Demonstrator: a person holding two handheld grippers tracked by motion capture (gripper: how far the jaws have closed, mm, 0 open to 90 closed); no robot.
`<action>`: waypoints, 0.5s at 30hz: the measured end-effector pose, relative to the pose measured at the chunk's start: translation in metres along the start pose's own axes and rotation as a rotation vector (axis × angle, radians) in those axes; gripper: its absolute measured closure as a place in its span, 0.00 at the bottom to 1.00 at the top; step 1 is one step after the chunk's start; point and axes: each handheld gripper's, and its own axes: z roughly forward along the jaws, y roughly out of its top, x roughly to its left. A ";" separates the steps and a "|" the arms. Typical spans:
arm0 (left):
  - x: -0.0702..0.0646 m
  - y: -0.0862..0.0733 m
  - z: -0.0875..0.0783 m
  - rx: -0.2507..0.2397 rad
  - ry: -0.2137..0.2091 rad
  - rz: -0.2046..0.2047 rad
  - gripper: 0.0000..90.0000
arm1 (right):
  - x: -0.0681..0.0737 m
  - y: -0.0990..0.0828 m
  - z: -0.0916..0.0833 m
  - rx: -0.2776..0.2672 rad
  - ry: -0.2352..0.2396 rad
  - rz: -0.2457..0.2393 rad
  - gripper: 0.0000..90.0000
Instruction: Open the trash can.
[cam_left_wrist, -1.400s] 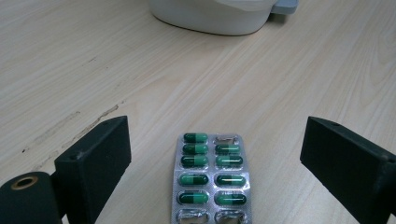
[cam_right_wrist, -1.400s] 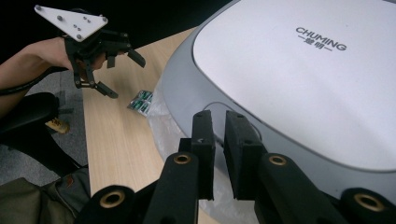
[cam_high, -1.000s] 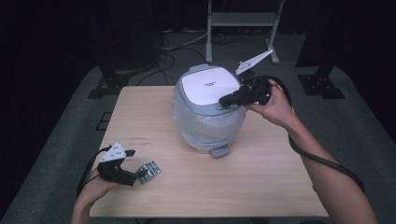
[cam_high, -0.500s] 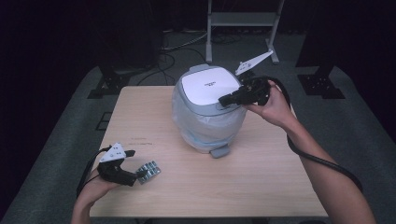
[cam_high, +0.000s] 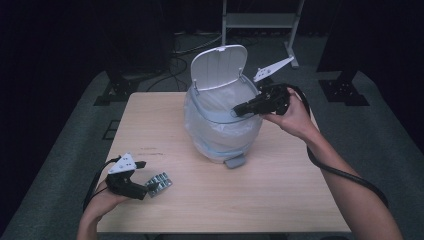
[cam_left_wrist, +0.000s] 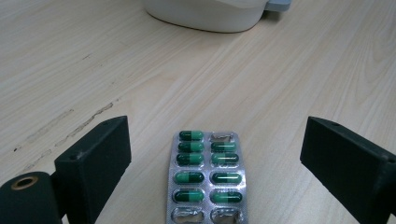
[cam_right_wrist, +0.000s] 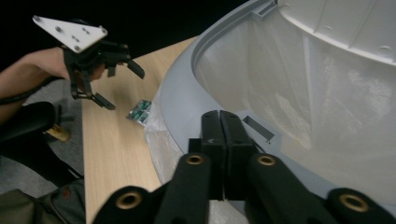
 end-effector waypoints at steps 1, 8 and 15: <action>0.000 0.000 0.000 0.000 0.000 0.000 0.09 | 0.000 0.000 0.000 0.000 0.000 0.000 0.95; 0.001 -0.001 0.000 0.007 0.001 0.003 0.09 | 0.006 -0.002 -0.012 -0.014 0.000 -0.006 0.84; 0.000 0.000 0.000 0.009 0.001 0.004 0.09 | 0.006 -0.018 -0.027 -0.024 0.004 0.009 0.69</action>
